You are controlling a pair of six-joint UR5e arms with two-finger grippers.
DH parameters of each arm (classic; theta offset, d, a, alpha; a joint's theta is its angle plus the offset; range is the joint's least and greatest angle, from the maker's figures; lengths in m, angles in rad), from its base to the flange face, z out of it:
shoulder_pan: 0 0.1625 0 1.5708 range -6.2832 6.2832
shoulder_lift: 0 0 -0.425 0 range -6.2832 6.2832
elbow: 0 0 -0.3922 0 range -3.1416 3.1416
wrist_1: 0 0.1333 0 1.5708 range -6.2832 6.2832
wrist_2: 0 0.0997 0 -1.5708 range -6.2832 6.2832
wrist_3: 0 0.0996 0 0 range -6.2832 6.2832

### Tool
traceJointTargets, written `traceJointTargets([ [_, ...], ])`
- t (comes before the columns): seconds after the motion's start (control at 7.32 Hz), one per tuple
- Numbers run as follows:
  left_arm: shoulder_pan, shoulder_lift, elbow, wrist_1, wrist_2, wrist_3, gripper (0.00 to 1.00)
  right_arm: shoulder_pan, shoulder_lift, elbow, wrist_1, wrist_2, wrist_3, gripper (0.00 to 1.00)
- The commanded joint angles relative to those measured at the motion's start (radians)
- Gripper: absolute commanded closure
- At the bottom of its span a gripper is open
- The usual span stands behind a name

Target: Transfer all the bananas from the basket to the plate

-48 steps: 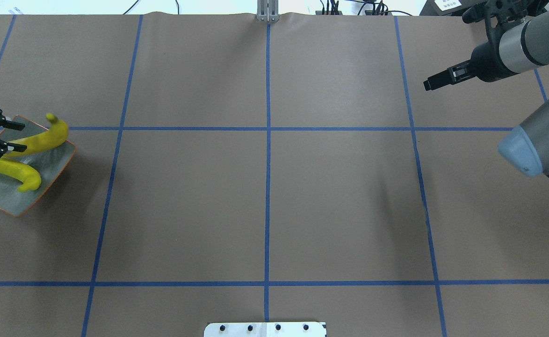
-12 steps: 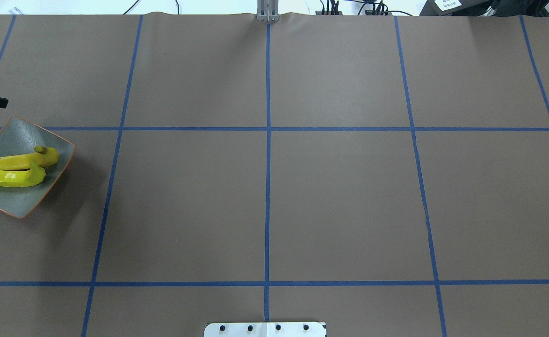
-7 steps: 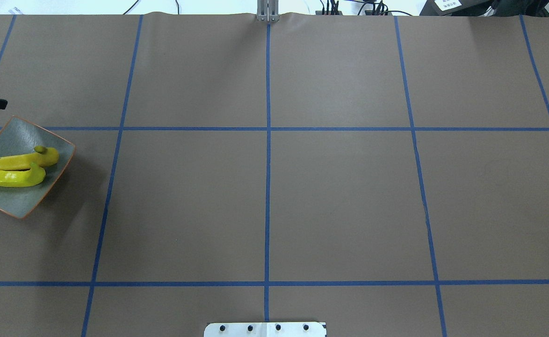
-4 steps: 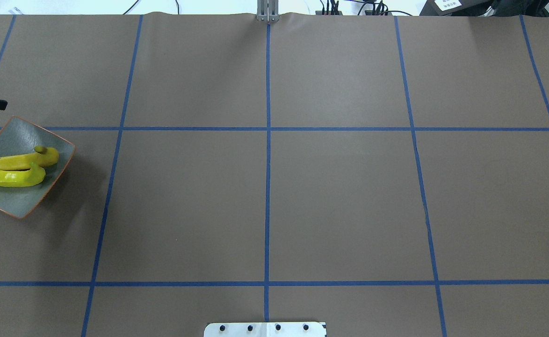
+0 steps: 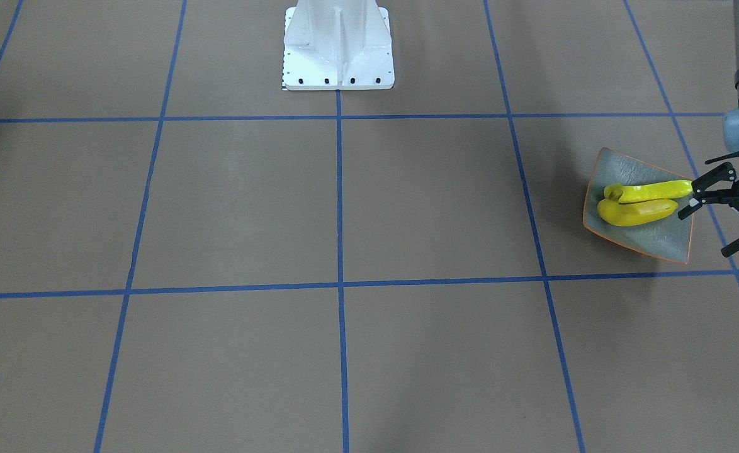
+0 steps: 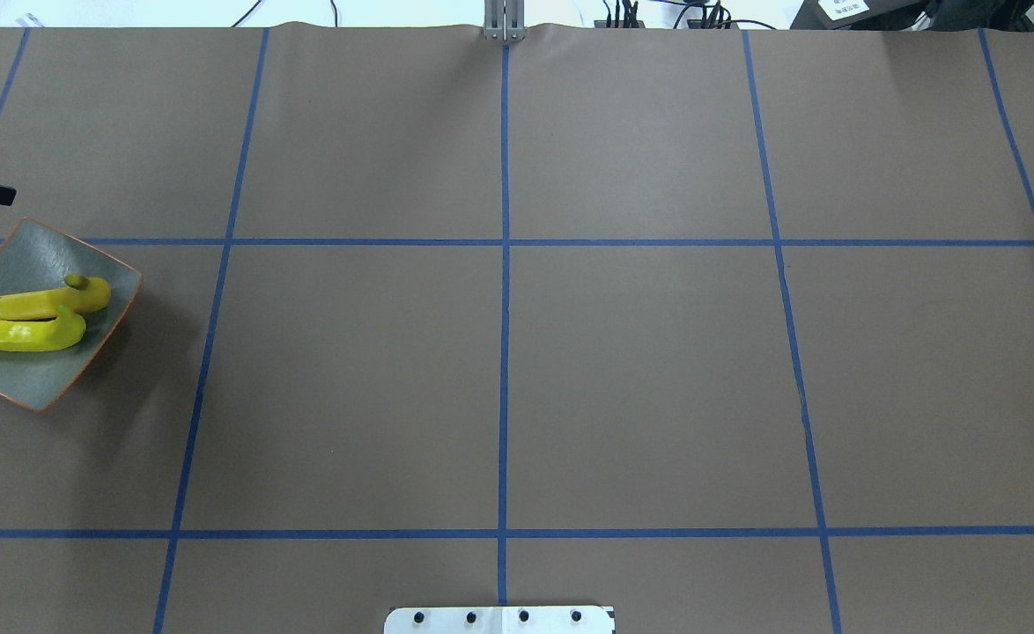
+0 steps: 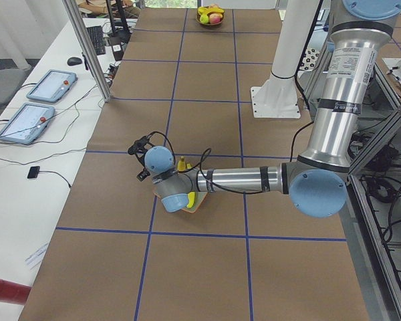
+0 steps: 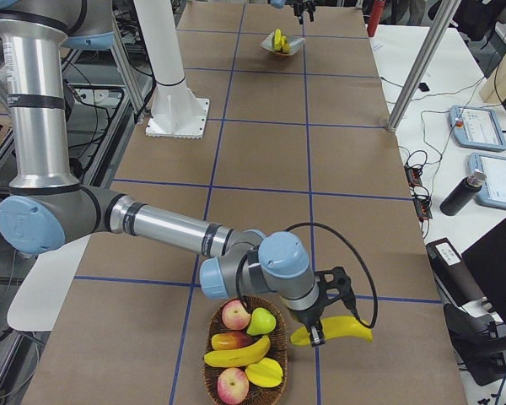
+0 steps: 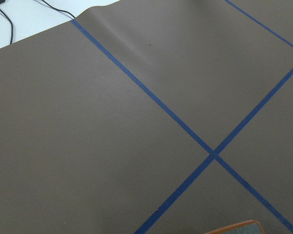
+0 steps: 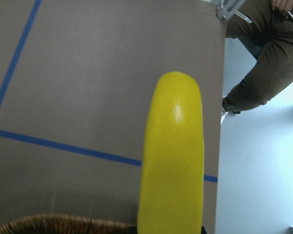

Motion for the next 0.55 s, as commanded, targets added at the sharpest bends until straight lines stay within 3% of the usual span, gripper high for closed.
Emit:
traceJointTargets([
  [0.0, 0.000, -0.001, -0.004, -0.005, 0.000, -0.042, 0.01, -0.239, 0.071, 0.072, 0.078, 0.007, 0.316, 1.00],
  [0.41, 0.002, -0.046, -0.019, -0.014, 0.000, -0.261, 0.01, -0.465, 0.261, 0.103, 0.091, -0.011, 0.521, 1.00],
])
